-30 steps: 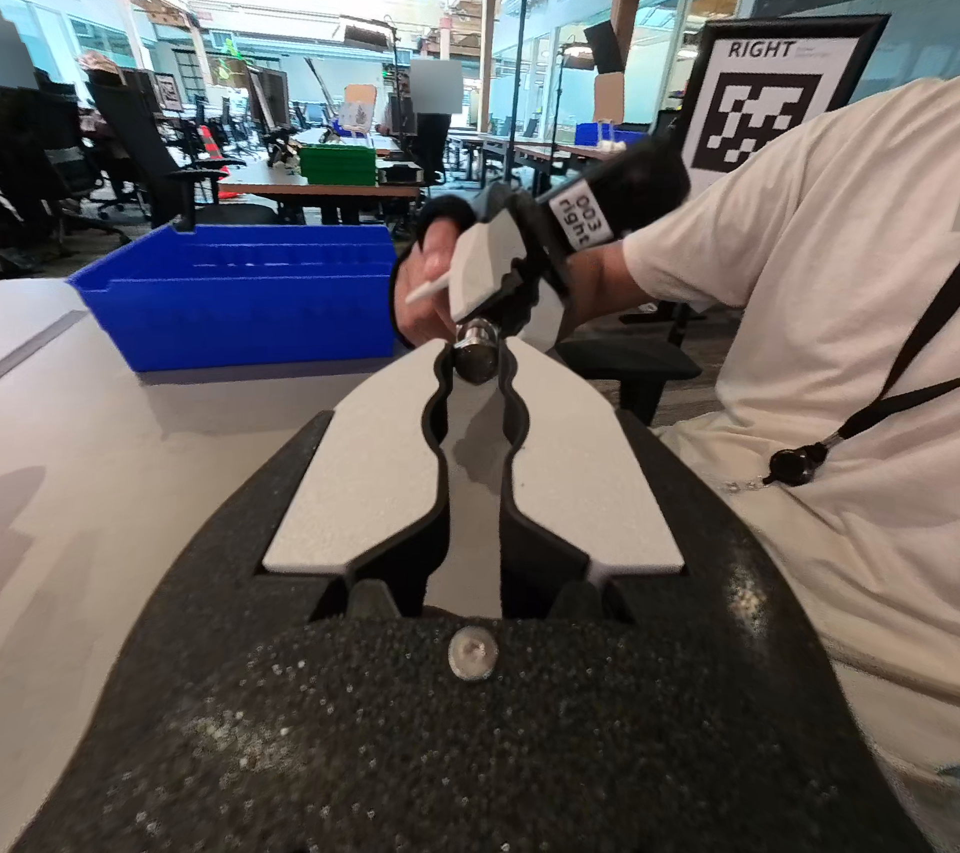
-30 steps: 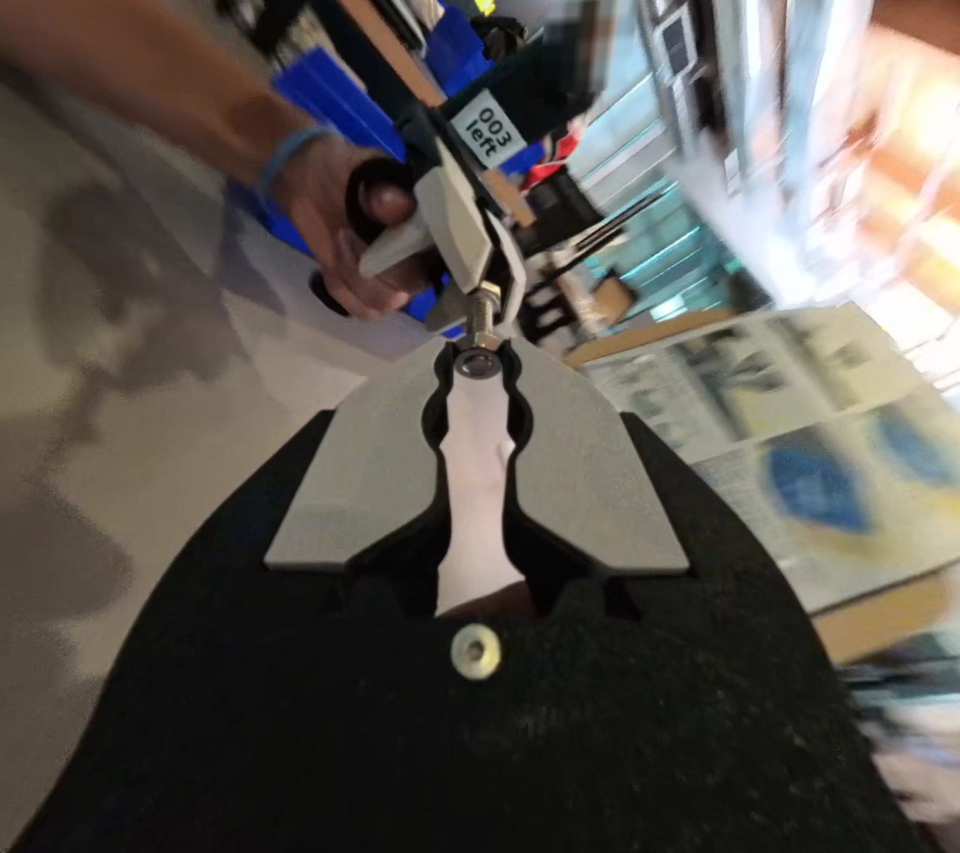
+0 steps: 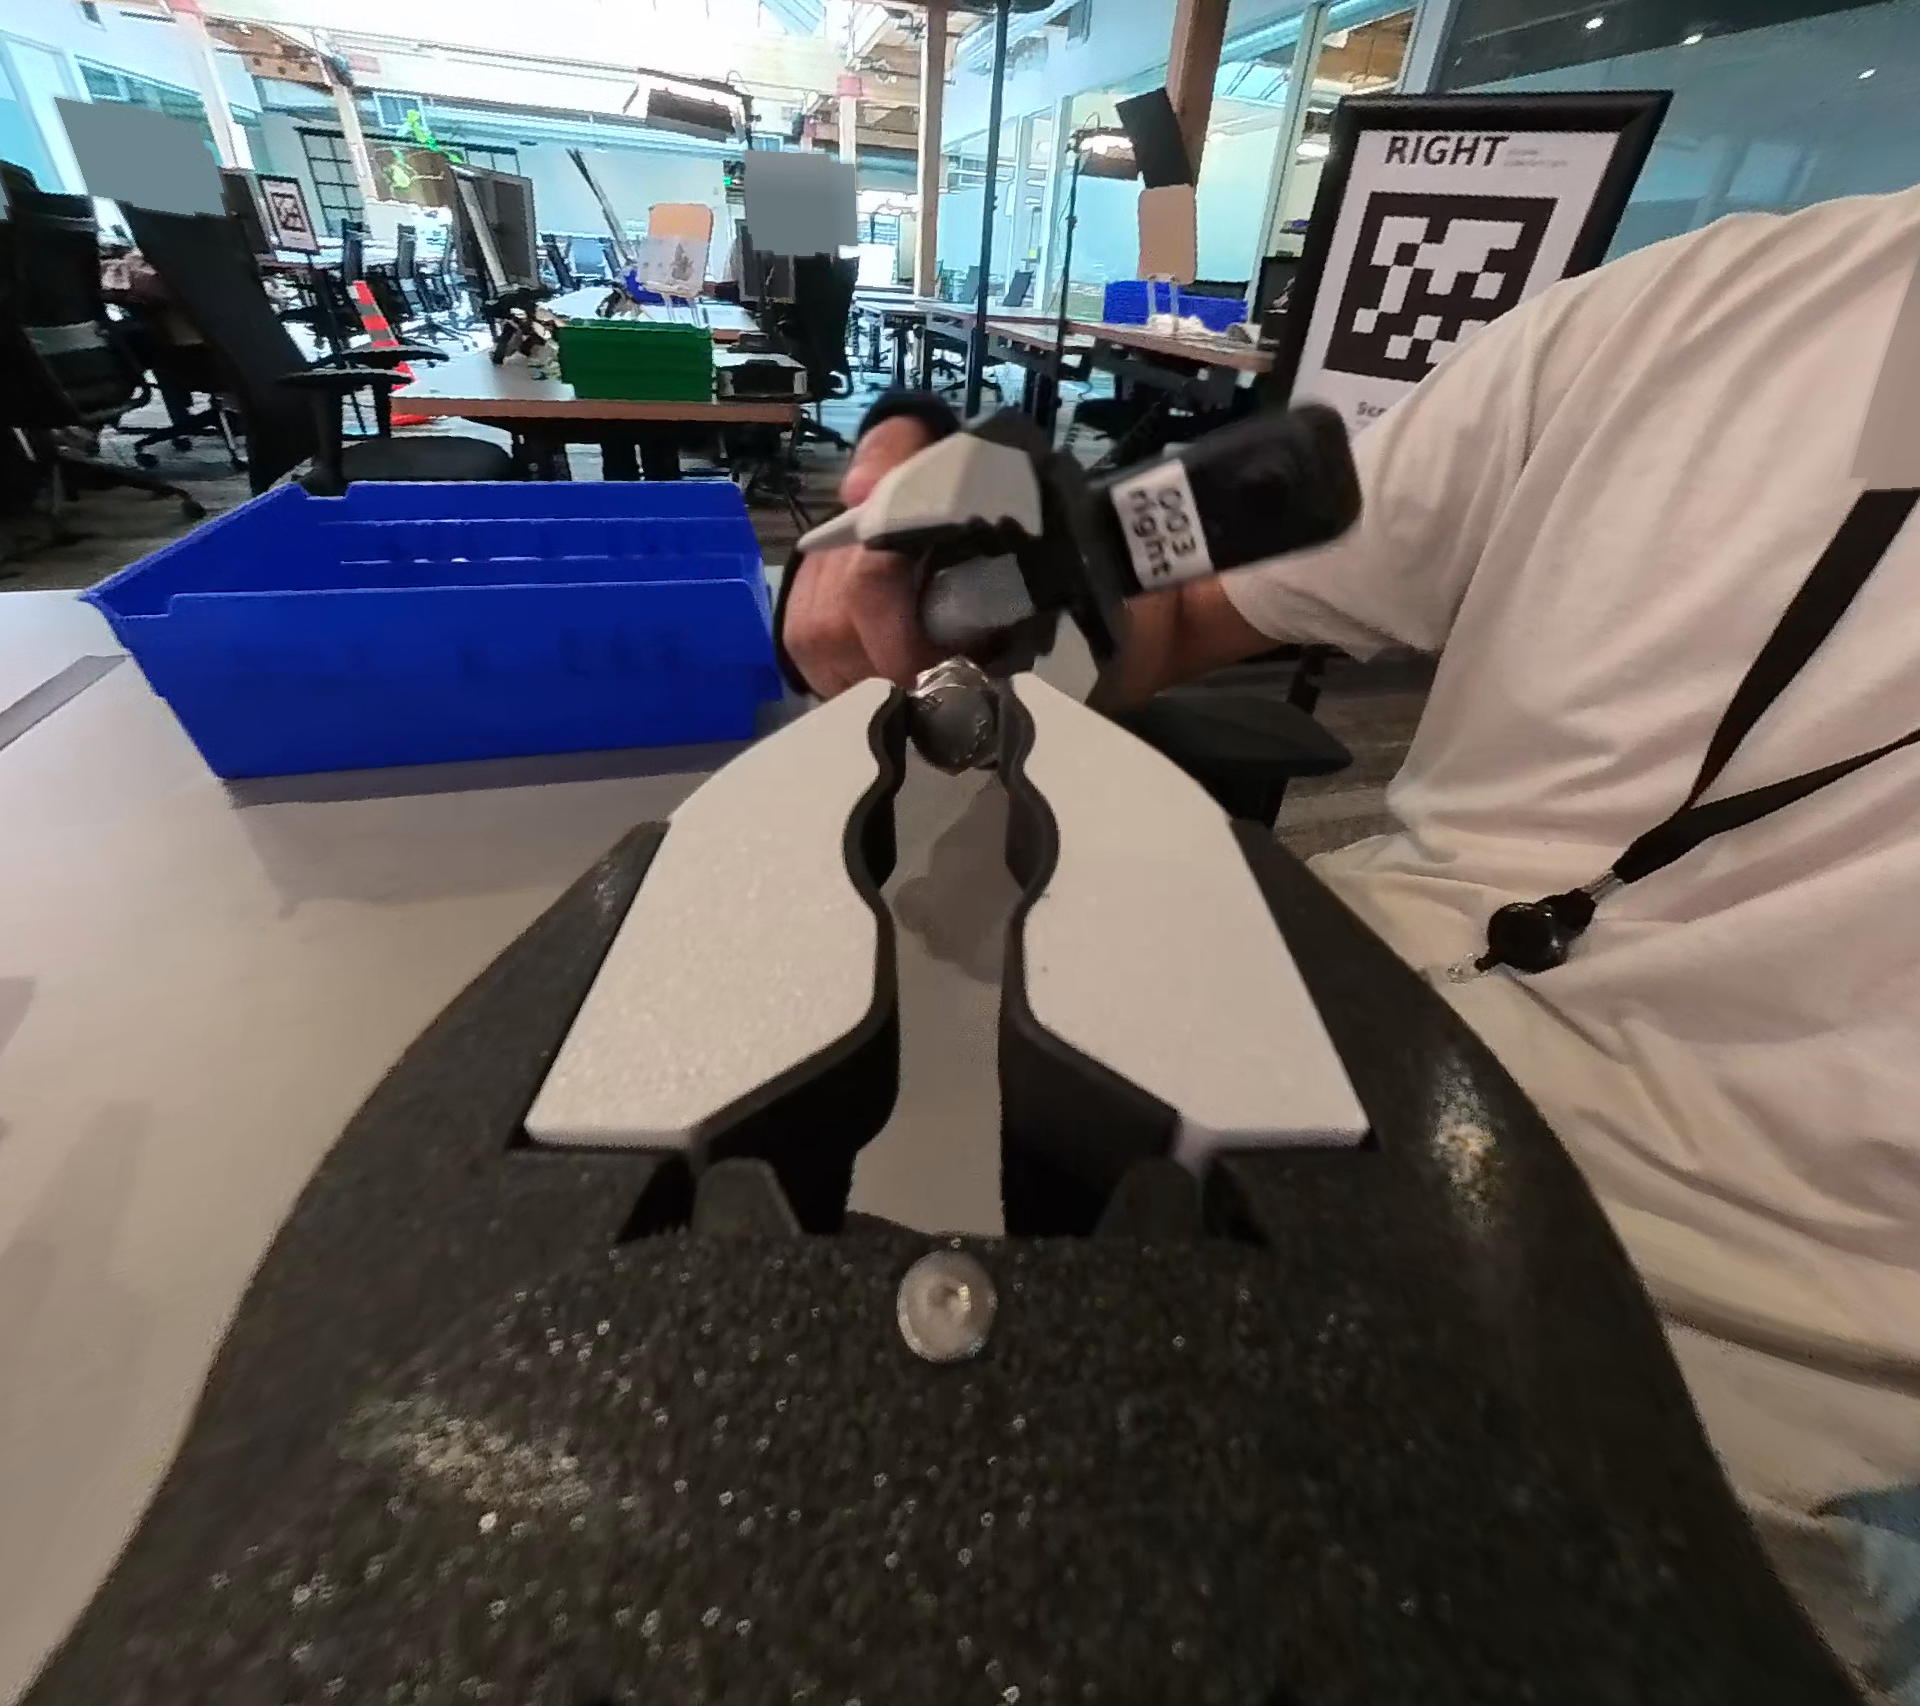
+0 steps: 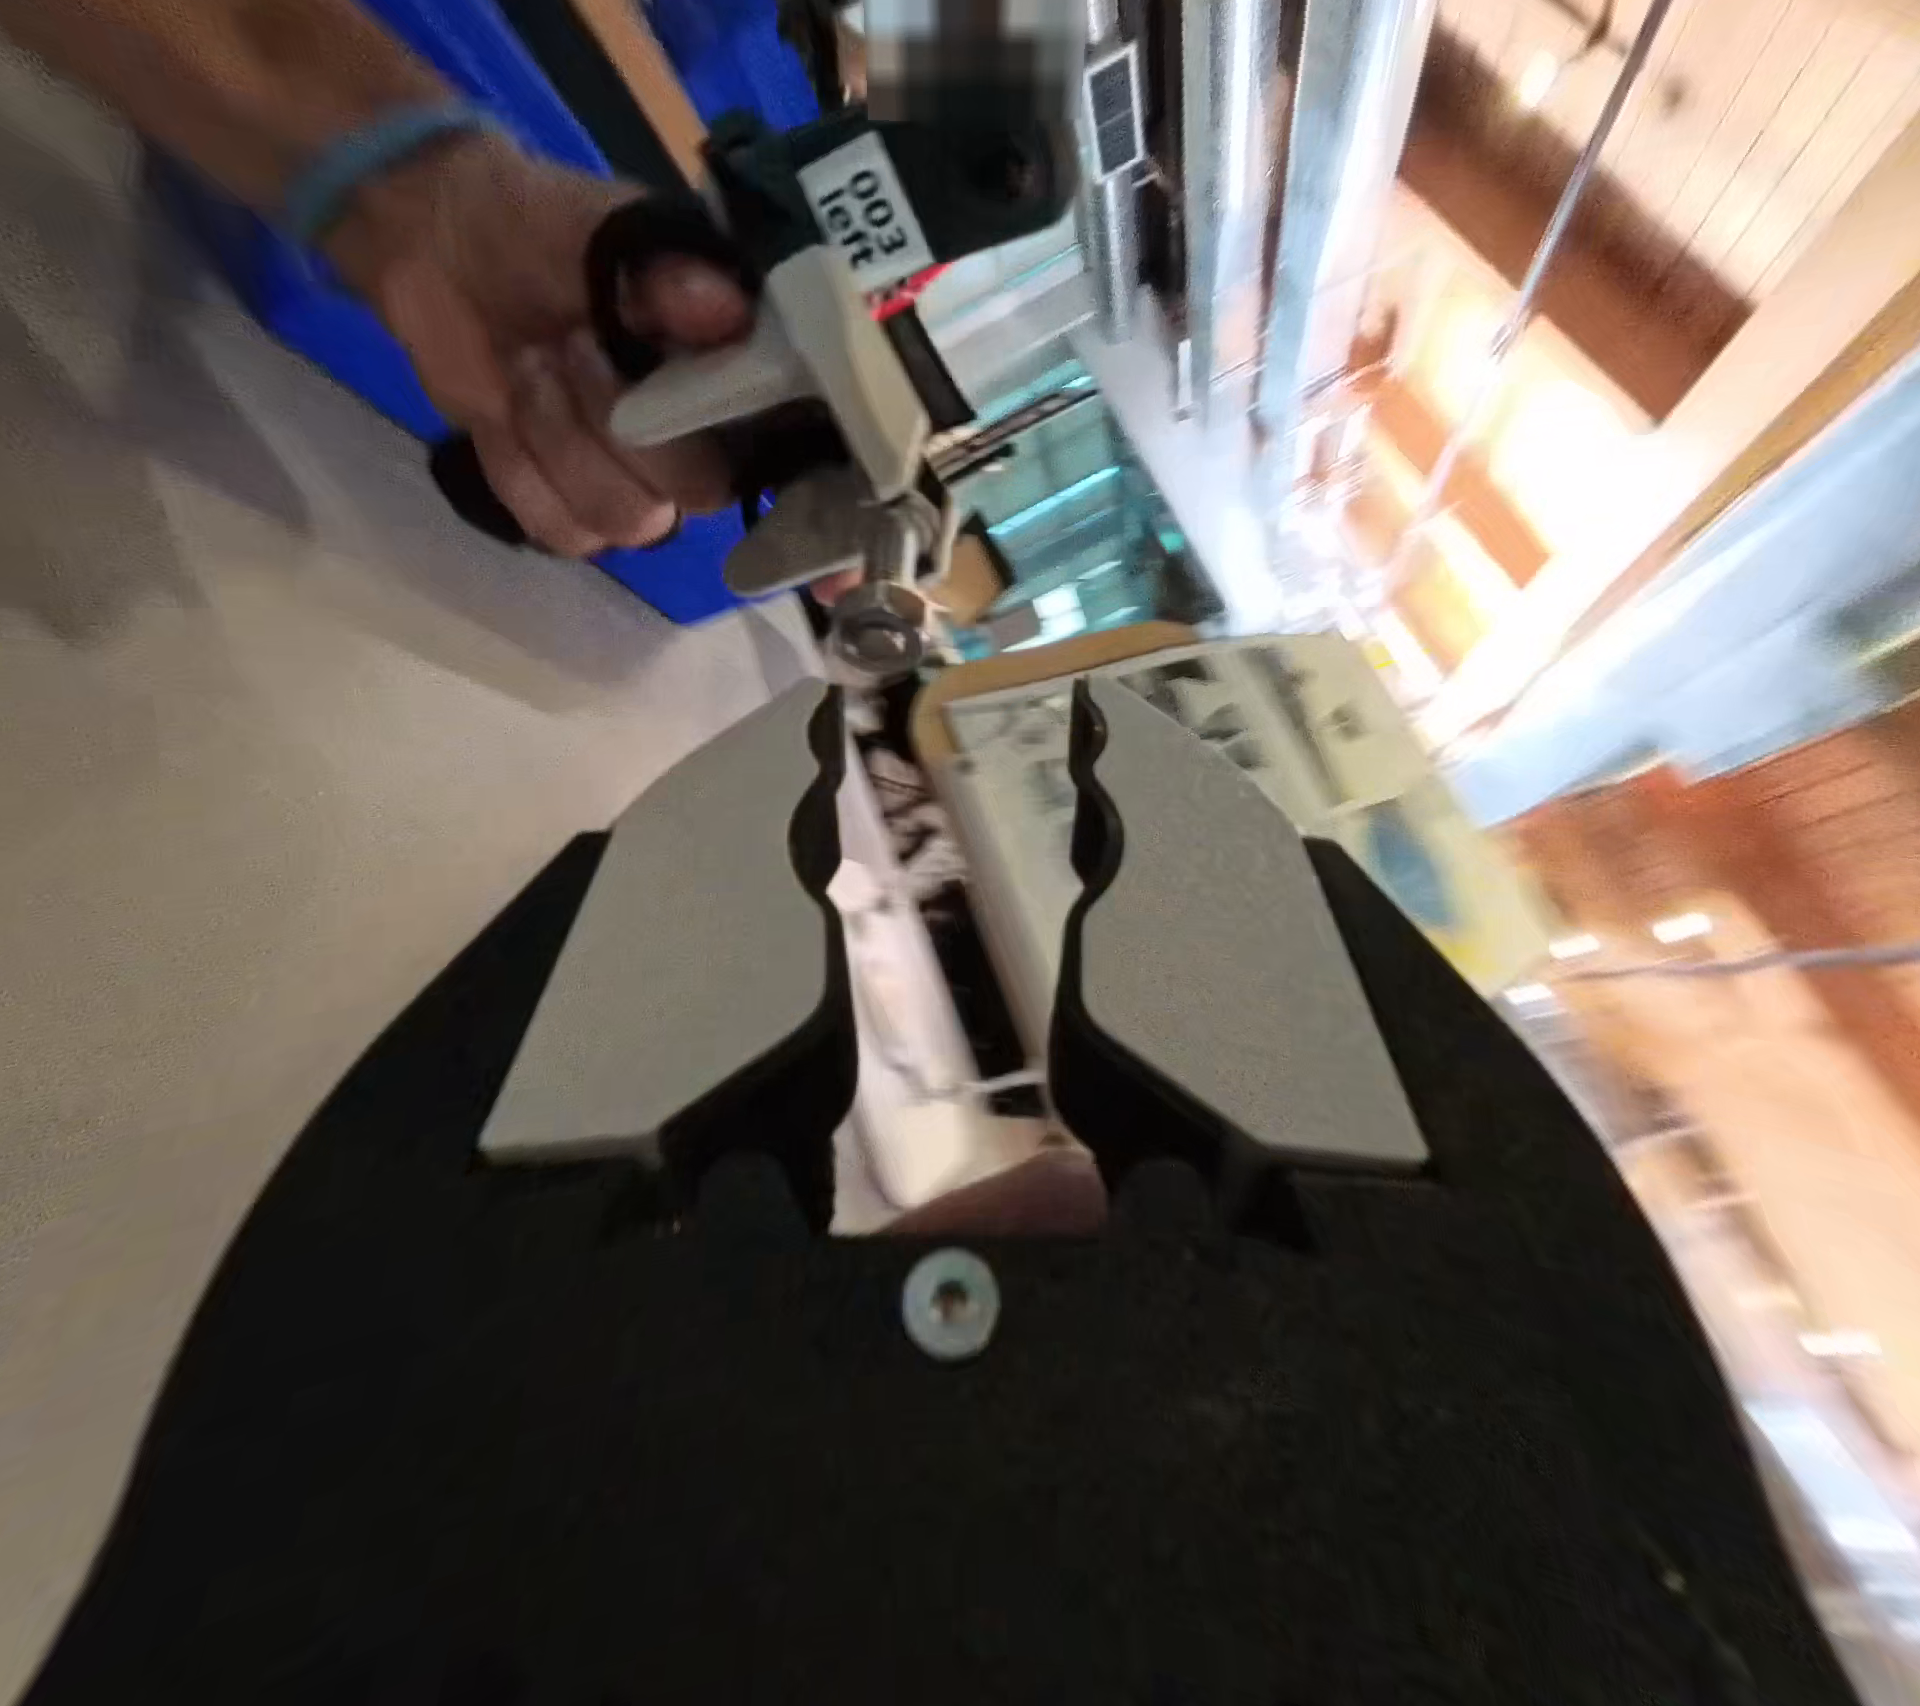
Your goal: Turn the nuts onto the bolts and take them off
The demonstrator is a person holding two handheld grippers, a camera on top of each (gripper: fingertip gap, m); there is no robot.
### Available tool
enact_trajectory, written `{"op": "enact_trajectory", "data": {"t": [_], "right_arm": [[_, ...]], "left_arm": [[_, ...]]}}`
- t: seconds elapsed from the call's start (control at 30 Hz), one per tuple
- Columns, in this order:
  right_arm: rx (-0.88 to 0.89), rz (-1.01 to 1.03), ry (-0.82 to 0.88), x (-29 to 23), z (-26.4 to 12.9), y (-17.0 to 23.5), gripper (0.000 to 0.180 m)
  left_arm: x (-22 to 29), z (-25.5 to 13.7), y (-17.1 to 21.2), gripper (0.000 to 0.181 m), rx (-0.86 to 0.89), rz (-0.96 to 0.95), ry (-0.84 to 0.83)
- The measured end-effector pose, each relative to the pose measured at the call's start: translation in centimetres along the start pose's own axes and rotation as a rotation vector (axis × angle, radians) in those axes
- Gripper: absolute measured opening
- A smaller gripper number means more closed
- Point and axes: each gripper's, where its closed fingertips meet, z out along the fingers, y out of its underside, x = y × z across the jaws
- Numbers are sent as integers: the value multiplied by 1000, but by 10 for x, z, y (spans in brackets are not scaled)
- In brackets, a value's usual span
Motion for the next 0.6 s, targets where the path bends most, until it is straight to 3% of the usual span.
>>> {"op": "enact_trajectory", "data": {"t": [0.1,0.2,0.3,0.37,0.47,0.6], "right_arm": [[-12,-281,54,-7,3,-10,41],[-6,-294,44,-13,6,-14,40],[28,-314,45,-15,5,-18,20],[18,-284,45,-15,6,-17,19],[7,-31,-39,-17,7,-12,19],[33,621,-245,-18,8,-11,19]], "left_arm": [[3,0,-3,16,26,-23,28],[6,0,-1,16,17,-32,54],[8,2,1,16,9,-36,64],[7,2,0,16,9,-36,58],[4,2,3,16,-15,-6,26],[2,2,1,16,-15,13,0]]}}
